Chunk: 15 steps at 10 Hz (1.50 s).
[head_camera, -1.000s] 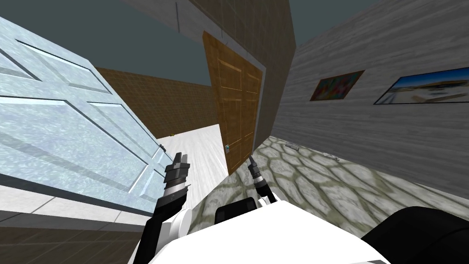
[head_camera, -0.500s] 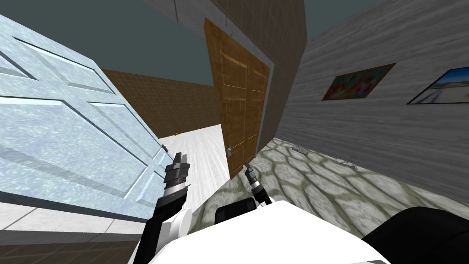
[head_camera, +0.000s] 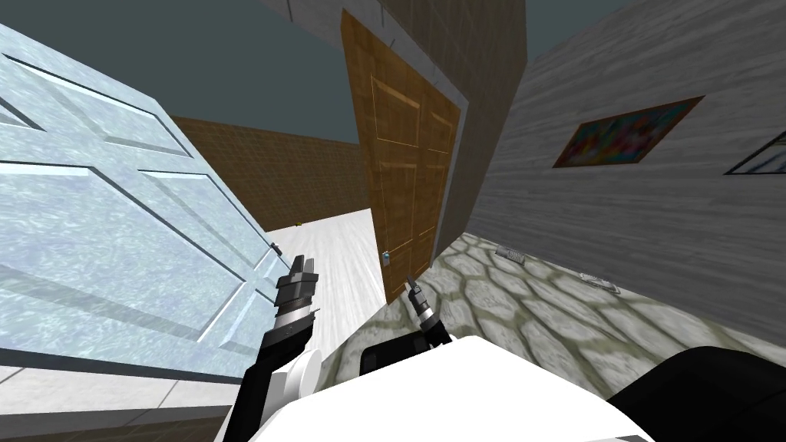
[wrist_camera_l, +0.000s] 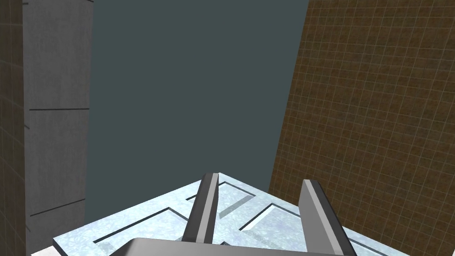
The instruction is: Push the door open
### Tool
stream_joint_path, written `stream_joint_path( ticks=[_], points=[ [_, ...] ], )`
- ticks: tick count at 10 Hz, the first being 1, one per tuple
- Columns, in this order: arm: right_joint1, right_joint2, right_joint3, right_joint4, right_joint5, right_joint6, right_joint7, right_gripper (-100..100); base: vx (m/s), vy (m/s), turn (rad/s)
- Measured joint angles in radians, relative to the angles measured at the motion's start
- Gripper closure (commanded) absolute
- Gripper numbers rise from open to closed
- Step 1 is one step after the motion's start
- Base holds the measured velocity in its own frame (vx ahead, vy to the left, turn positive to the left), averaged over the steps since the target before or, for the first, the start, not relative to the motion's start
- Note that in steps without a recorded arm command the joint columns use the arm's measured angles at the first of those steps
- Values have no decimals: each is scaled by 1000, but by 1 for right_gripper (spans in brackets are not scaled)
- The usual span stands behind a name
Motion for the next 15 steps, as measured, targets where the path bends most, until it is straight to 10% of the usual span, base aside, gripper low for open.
stream_joint_path(
  ticks=[11,15],
  points=[
    [-51,-20,114,225,-19,-32,-10,-100,139,-35,56],
    [-75,-4,101,259,-17,-33,-14,-100,182,75,36]
  ],
)
